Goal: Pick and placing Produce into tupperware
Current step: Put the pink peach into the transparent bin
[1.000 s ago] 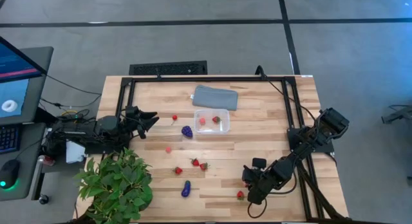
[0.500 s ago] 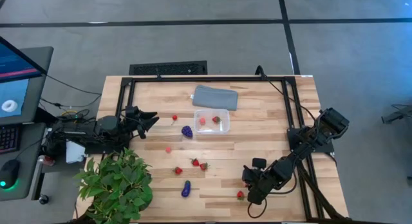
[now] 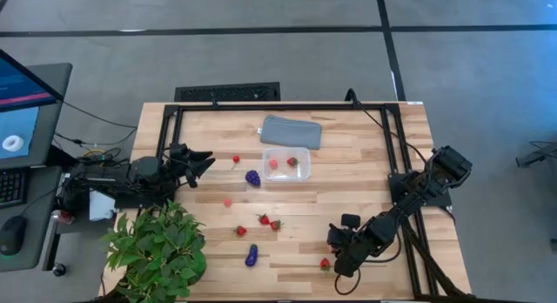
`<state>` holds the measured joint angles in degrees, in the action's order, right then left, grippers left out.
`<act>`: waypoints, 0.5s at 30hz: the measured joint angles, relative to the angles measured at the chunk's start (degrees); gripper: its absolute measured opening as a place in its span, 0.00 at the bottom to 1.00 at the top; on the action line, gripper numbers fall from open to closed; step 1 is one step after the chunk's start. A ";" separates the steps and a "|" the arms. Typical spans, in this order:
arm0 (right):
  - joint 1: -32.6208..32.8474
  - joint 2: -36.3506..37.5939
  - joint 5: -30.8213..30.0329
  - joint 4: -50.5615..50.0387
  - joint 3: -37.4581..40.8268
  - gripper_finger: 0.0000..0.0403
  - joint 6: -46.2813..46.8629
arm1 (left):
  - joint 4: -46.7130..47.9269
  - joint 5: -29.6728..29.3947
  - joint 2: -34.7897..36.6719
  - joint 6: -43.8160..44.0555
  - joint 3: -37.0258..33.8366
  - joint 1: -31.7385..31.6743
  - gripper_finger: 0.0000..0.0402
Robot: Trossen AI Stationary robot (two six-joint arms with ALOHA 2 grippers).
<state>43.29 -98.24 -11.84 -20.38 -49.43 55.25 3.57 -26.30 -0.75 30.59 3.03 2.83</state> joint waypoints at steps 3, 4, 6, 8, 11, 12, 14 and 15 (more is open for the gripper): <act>0.00 0.00 0.00 0.02 0.00 0.35 0.32 | 0.00 0.00 0.02 0.00 0.00 -0.02 0.46; 0.00 0.00 0.00 0.04 0.00 0.35 0.44 | 0.00 0.02 0.00 0.00 0.00 -0.01 0.46; 0.00 0.00 -0.02 0.04 0.00 0.35 1.07 | 0.00 0.01 0.01 0.02 0.00 -0.01 0.46; 0.00 0.00 -0.04 0.07 0.00 0.35 1.72 | 0.00 0.01 0.00 0.00 0.00 0.00 0.46; 0.00 0.04 -0.09 0.54 0.02 0.35 1.78 | -0.02 0.00 0.02 0.02 0.00 -0.02 0.46; 0.00 0.24 -0.17 0.51 0.02 0.35 1.78 | 0.00 0.00 0.01 0.02 0.00 -0.01 0.46; -0.36 0.55 -0.20 0.71 0.04 0.35 1.80 | 0.00 0.00 0.02 0.02 0.00 0.00 0.46; -0.59 0.61 -0.19 0.71 0.02 0.35 1.83 | 0.00 0.00 0.00 0.02 0.00 0.00 0.46</act>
<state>42.70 -97.62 -12.02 -19.67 -49.41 57.08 3.57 -26.30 -0.75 30.61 3.03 2.83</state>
